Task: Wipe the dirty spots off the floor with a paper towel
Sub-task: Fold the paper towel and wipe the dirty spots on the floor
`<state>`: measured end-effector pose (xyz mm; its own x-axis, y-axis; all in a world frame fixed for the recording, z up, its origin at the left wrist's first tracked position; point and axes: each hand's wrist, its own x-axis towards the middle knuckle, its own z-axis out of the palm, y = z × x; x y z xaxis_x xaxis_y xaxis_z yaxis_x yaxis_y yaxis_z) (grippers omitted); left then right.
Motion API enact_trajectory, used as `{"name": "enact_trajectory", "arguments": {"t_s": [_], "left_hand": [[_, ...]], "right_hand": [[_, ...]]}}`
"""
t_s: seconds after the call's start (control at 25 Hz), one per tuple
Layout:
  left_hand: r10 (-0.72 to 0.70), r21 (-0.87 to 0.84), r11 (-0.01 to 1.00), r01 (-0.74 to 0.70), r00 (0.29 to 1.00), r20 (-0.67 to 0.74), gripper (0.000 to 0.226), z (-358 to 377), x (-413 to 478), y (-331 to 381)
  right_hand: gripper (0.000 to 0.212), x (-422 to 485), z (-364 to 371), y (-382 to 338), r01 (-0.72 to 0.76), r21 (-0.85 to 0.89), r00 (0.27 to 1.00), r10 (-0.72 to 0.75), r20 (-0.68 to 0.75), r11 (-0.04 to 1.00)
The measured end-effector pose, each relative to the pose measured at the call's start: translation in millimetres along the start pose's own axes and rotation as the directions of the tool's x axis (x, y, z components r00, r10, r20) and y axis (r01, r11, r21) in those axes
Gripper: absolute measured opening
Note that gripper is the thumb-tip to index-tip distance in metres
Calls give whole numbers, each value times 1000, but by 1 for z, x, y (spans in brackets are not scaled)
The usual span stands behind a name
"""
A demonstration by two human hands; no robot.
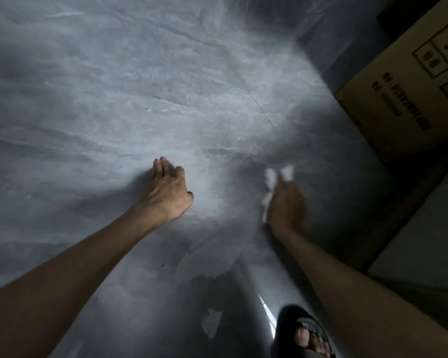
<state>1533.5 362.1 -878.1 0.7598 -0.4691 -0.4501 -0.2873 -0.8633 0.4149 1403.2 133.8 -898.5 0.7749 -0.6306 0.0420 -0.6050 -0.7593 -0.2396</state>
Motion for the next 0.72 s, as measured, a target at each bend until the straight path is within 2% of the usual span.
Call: {"name": "enact_trajectory", "arguments": {"t_s": [0.04,0.08,0.12,0.16,0.2,0.24,0.28,0.32,0.36,0.4,0.44,0.48,0.52,0.56,0.6,0.64,0.68,0.72], "left_hand": [[13,-5,1000,-13,1000,-7,55,-1,-3,-3],[26,-9,1000,-26,1000,-13,53,-2,-6,-7],[41,-11,999,-41,999,-21,51,-4,-9,-10],[52,-16,999,-52,998,-27,48,-5,-12,-14],[57,-29,998,-58,998,-26,45,-7,-16,-17],[65,-45,997,-66,998,-25,41,-8,-21,-21],[78,-54,995,-79,997,-23,37,-10,-26,-24],[95,-54,994,-96,995,-27,32,-12,-31,-28],[105,-54,993,-107,994,-40,28,-15,-38,-33],[104,-60,992,-107,993,-59,24,-17,-45,-39],[100,-64,992,-106,991,-85,21,-19,-52,-46],[91,-64,993,-99,989,-117,19,-21,-61,-53],[77,-67,994,-88,986,-151,18,-23,-69,-61],[60,-70,995,-74,981,-186,18,-24,-77,-69],[44,-66,996,-61,974,-223,18,-25,-86,-77],[28,-52,998,-43,966,-258,19,-24,-94,-85],[5,-32,999,-14,959,-282,21,-23,-102,-93],[-22,-15,1000,18,957,-290,25,-21,-110,-101]], "right_hand": [[38,3,2,7,-264,62,962,268,-59,963],[38,-3,3,4,-355,87,926,363,-107,931],[34,-16,2,-16,-423,163,888,444,-123,891],[32,-37,2,-43,-350,281,910,396,-125,894],[29,-63,11,-63,-133,308,979,174,-109,942],[28,-98,17,-76,168,216,985,-154,-81,962],[37,-128,24,-81,496,93,868,-494,-45,863],[43,-140,27,-75,690,15,724,-690,11,724],[39,-133,22,-66,756,36,652,-757,27,653],[29,-118,19,-54,717,41,696,-718,1,696],[26,-100,15,-45,579,34,815,-579,4,815],[29,-82,12,-32,380,1,925,-380,24,925],[32,-64,8,-21,165,-20,986,-165,12,986],[34,-54,8,-18,-45,28,998,46,-32,999],[35,-54,8,-28,-207,93,976,213,-53,974],[35,-61,8,-49,-273,142,956,285,-67,951],[33,-78,13,-76,-194,203,974,213,-77,960],[26,-103,23,-101,11,206,997,5,-79,978]]}}
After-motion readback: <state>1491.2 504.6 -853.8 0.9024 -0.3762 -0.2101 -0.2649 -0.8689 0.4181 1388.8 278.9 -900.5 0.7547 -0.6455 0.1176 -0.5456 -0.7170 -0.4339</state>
